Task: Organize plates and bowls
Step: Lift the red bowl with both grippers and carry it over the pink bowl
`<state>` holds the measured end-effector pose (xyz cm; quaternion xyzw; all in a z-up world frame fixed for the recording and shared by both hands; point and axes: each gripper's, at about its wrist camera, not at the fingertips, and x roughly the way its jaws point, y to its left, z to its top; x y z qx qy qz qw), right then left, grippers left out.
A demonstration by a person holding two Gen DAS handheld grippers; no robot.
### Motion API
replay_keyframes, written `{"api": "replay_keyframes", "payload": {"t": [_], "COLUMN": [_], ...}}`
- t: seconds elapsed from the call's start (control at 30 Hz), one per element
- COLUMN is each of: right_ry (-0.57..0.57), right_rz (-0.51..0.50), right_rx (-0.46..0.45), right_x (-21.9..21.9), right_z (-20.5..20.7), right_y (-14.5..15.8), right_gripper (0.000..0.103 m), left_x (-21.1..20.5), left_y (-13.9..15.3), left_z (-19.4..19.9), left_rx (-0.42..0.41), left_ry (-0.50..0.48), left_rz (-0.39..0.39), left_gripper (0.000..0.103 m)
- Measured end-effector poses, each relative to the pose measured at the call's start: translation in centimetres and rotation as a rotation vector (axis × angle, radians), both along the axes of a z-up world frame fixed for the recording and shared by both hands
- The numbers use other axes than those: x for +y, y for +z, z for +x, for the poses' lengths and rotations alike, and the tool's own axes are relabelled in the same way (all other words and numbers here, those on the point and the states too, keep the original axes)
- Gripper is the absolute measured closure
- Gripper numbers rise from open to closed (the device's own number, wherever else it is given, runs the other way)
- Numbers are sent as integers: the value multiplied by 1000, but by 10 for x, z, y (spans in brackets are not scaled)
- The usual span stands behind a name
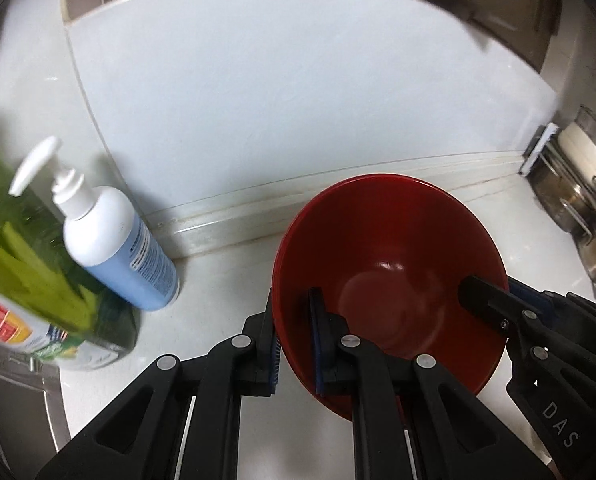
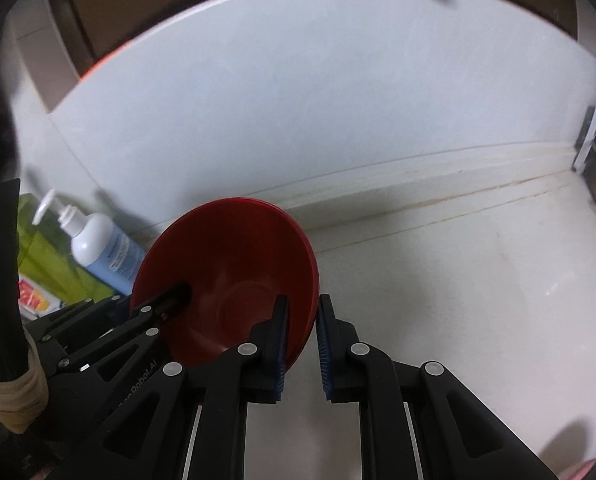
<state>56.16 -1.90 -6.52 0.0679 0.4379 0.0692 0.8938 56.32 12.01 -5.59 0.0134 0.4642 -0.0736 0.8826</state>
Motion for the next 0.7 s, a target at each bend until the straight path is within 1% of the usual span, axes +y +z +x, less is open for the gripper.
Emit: {"api": "replay_keyframes", "payload": {"t": [0.23,0.53,0.7], "right_ry": [-7,-51,-83], "right_rz": [-26,-54,-63], "right_rx": [-40,-86,-107], "right_x": [-7,-27,-46], "right_z": [-39,-93,-125], "right_y": [26,53,68], "right_gripper": [88,88,88], "left_x": [-21,-59,-79], "left_y": [28,66,77], "left_z": [-35,-85,-108], "left_rx": [-32,-74,-94], "left_ry": [-42,-127,-170], "left_rz": [-27,-46,-56], "left_gripper": [89,89,88]}}
